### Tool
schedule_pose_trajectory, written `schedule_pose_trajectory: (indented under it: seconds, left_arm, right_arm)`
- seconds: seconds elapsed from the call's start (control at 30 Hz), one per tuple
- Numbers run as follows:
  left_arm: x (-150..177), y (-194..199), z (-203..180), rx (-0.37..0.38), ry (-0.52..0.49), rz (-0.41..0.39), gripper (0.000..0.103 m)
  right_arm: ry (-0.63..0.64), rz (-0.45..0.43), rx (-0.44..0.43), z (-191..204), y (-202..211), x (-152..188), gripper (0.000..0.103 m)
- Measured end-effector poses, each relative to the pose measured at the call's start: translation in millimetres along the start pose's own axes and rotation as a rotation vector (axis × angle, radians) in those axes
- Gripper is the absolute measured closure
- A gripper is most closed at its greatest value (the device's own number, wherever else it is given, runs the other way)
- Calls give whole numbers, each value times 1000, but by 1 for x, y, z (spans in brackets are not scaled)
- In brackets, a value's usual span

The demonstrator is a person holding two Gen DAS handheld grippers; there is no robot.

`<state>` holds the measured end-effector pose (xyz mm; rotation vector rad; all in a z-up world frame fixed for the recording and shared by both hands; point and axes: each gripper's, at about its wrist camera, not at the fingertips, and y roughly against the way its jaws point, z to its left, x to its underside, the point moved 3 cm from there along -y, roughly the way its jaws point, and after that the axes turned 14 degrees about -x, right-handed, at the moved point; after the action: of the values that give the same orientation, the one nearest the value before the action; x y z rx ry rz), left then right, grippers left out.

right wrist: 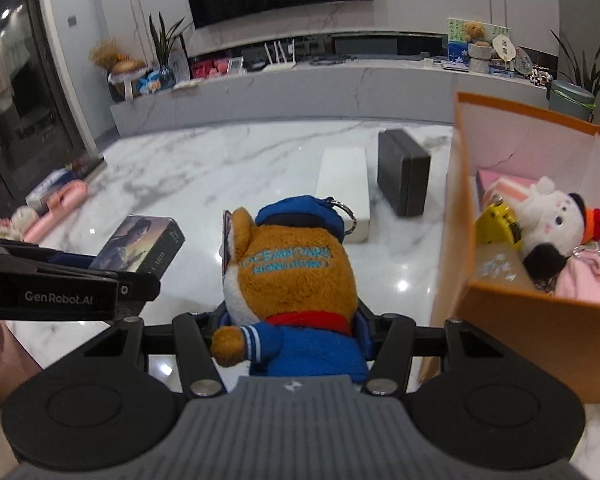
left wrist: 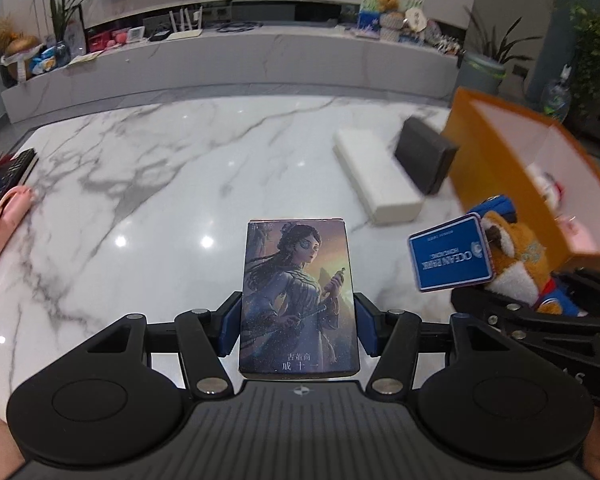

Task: Organize objects
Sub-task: 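Lift and carry the book and plush keychain over the cardboard box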

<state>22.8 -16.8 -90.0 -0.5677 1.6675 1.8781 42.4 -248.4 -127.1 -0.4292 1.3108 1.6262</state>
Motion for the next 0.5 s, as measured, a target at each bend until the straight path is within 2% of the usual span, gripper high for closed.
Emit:
schedule_pose_trajectory:
  seconds: [0.27,0.5]
  left_arm:
    - [-30,37,-29,63,-37,-106,38]
    - [-55,55,-70,132,-124,-190,38]
  right_arm:
    - [-12,-77,0,-8,44,-21,45]
    - [-22,-152,66,-31,94,-39,45]
